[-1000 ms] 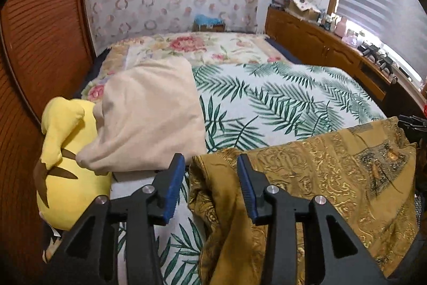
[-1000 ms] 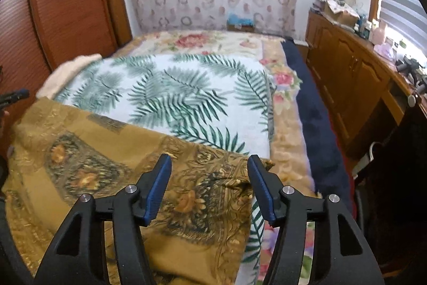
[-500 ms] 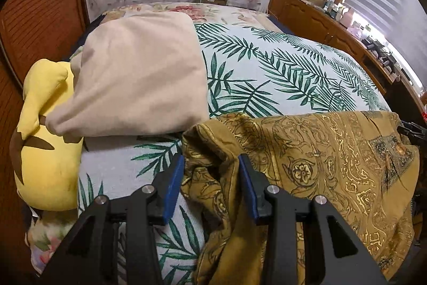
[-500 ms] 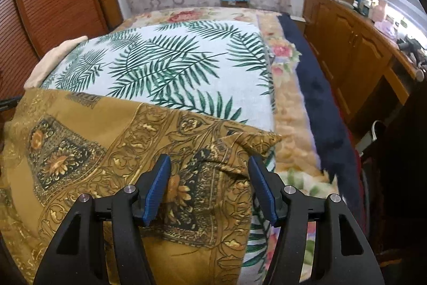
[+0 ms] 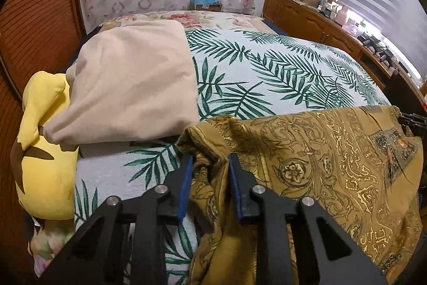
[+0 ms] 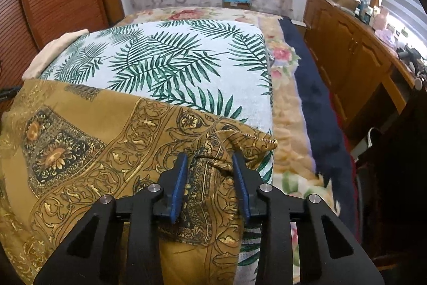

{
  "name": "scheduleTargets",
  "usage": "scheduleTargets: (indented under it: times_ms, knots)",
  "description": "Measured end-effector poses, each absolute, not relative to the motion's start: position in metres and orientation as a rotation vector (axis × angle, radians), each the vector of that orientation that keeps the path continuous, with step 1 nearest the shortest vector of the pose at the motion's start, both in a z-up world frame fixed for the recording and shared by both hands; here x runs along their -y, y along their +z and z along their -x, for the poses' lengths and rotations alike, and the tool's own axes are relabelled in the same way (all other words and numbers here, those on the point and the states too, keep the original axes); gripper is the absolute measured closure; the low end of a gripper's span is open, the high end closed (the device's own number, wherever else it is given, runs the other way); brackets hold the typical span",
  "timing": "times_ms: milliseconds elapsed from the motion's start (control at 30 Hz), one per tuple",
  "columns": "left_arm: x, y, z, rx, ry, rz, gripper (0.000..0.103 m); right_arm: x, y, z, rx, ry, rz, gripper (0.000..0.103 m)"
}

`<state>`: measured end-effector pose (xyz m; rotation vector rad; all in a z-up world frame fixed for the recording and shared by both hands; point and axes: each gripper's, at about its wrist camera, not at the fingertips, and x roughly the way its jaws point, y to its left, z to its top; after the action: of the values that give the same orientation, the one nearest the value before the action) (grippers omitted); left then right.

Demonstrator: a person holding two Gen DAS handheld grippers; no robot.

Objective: Fold small clothes
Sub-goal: 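Grasp the gold shirt edge with both grippers and lift it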

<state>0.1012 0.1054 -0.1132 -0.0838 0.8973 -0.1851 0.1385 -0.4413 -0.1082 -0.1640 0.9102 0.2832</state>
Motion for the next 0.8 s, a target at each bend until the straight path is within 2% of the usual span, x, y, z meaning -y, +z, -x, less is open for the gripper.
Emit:
scheduleTargets:
  times_ms: [100, 267, 300, 333, 367, 433, 633, 800]
  knots:
    - [-0.107, -0.113, -0.102, -0.897, -0.181, 0.102, 0.08, 0.447, -0.104, -0.138, -0.896, 0.256, 0.154, 0.057]
    - [-0.11, -0.113, -0.103, -0.901, -0.198, 0.141, 0.077, 0.45, -0.11, -0.139, -0.912, 0.252, 0.14, 0.055]
    - [-0.109, -0.113, -0.102, -0.899, -0.204, 0.134, 0.079, 0.449, -0.11, -0.139, -0.908, 0.255, 0.145, 0.058]
    - [-0.108, -0.112, -0.101, -0.894, -0.231, 0.139, 0.091, 0.448, -0.109, -0.137, -0.902, 0.274, 0.146, 0.076]
    - [-0.108, -0.111, -0.099, -0.885, -0.242, 0.148, 0.095, 0.446, -0.108, -0.136, -0.9, 0.304, 0.143, 0.083]
    - [-0.107, -0.106, -0.095, -0.858, -0.238, 0.146, 0.098, 0.442, -0.107, -0.132, -0.889, 0.334, 0.151, 0.095]
    - [-0.115, -0.036, -0.062, -0.603, -0.247, 0.199, 0.099, 0.438, -0.069, -0.108, -0.726, 0.363, 0.128, 0.1]
    - [-0.118, 0.038, -0.049, -0.423, -0.251, 0.174, 0.099, 0.431, 0.002, -0.096, -0.543, 0.364, 0.123, 0.1]
